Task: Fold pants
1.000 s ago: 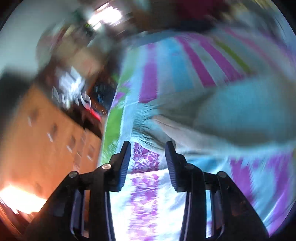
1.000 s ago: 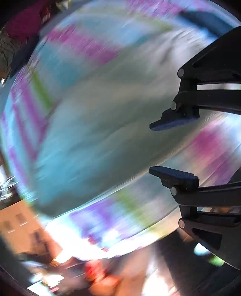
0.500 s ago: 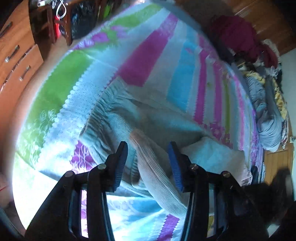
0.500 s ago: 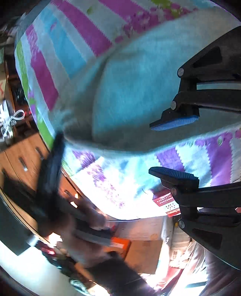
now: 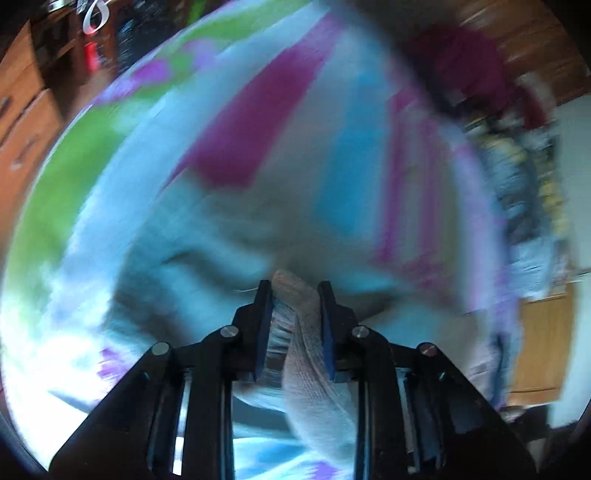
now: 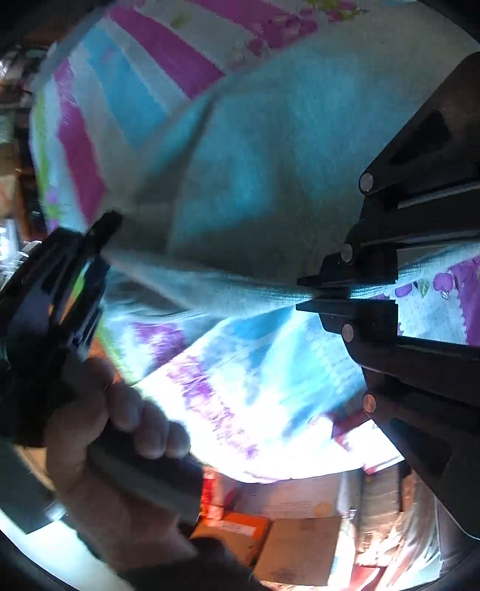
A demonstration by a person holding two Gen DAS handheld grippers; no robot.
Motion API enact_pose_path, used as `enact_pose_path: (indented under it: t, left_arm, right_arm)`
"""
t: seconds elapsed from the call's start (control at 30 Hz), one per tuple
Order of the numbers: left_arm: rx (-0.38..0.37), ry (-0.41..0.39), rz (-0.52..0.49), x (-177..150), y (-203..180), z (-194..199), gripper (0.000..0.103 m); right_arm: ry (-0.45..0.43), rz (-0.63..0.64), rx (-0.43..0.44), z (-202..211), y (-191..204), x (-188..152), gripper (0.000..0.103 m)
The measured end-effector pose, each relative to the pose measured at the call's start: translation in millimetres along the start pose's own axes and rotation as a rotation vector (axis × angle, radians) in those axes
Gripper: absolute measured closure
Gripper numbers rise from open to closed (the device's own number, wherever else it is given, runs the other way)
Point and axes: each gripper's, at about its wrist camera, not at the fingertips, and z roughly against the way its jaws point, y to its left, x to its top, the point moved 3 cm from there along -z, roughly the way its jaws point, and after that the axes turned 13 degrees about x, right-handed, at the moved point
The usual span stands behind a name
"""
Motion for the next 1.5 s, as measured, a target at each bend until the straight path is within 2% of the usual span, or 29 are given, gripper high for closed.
enact_pose_path:
  t: [0.03,0.07,0.13,0.2,0.27,0.37,0.4,0.43,0.47,0.5,0.53,0.57,0.6,0.73,0.77,0.87,0.9,0.93,1.03,1.17,1.33,1.5]
  left_arm:
    - [-0.084,-0.076,0.005,5.5,-11.3,24.5,0.080]
    - [-0.113,-0.118,0.001,8.6,-15.8,37.9,0.080]
    - [-0.178,-0.257,-0.018,11.3,-28.3,83.8,0.085]
    - [-0.172,-0.329,-0.022,7.4,-25.7,106.2,0.086]
    - [-0.126,-0.368,0.000,-5.1,-5.2,114.2,0.086]
    - [0.008,-0.310,0.115,-41.6,55.3,81.3,0.086]
    - [0.056,-0.275,0.150,-56.1,75.1,66.2,0.086]
    - [0.093,-0.203,0.225,-80.1,106.1,37.6,0.086]
    - [0.103,-0.168,0.262,-90.2,119.4,23.5,0.085]
    - [0.095,-0.147,0.285,-103.8,129.9,9.7,0.085]
    - [0.039,-0.194,0.289,-114.3,135.3,9.3,0.083]
    - [0.027,-0.207,0.293,-117.2,136.7,13.0,0.083]
    - [0.029,-0.215,0.289,-117.3,132.7,17.8,0.082]
    - [0.016,-0.267,0.224,-104.0,114.0,31.7,0.080]
    - [0.011,-0.271,0.213,-101.0,113.4,33.2,0.080]
    - [0.000,-0.268,0.197,-96.6,119.5,27.0,0.080]
    - [0.000,-0.263,0.199,-94.7,121.5,26.6,0.080]
    - [-0.006,-0.264,0.194,-95.2,120.6,26.1,0.080]
    - [-0.009,-0.270,0.167,-89.6,126.1,19.1,0.081]
    - [-0.019,-0.286,0.196,-94.0,129.9,16.8,0.081]
    - [-0.023,-0.302,0.199,-97.9,131.9,16.4,0.081]
    - [-0.029,-0.309,0.177,-97.0,132.6,17.1,0.081]
  right_arm:
    - [-0.032,0.006,-0.011,9.3,4.6,-0.1,0.096]
    - [-0.062,0.013,-0.029,17.4,8.2,0.0,0.096]
    - [-0.128,0.049,-0.099,34.7,16.8,1.4,0.096]
    - [-0.173,0.099,-0.162,42.7,24.3,4.5,0.096]
    - [-0.159,0.142,-0.187,31.4,26.3,11.7,0.096]
    - [-0.093,0.153,-0.170,-0.8,19.6,4.6,0.096]
    - [-0.048,0.153,-0.161,-18.2,14.5,-0.4,0.095]
    - [-0.011,0.151,-0.152,-32.5,9.5,-6.2,0.094]
    - [0.033,0.142,-0.146,-47.7,4.7,-12.3,0.088]
    - [0.055,0.135,-0.137,-54.9,2.2,-17.3,0.085]
    - [0.049,0.141,-0.129,-55.1,2.3,-18.5,0.082]
    - [0.044,0.143,-0.121,-49.7,4.8,-18.9,0.066]
    - [0.040,0.140,-0.106,-40.8,7.6,-18.6,0.058]
    - [-0.065,0.122,0.045,28.6,9.4,-5.4,0.057]
    - [-0.082,0.123,0.050,40.7,1.3,-1.4,0.057]
    - [-0.060,0.047,0.050,63.3,-62.6,28.6,0.057]
    - [-0.052,0.005,0.022,67.8,-93.9,34.8,0.056]
    - [-0.019,-0.055,0.038,69.8,-125.3,36.8,0.055]
    - [0.053,-0.171,0.116,66.5,-175.4,33.8,0.055]
    - [0.040,-0.094,0.236,42.4,-168.7,86.2,0.055]
    - [0.091,0.123,0.262,-15.9,-130.9,167.5,0.058]
    - [0.152,0.243,0.272,-68.6,-101.3,211.3,0.058]
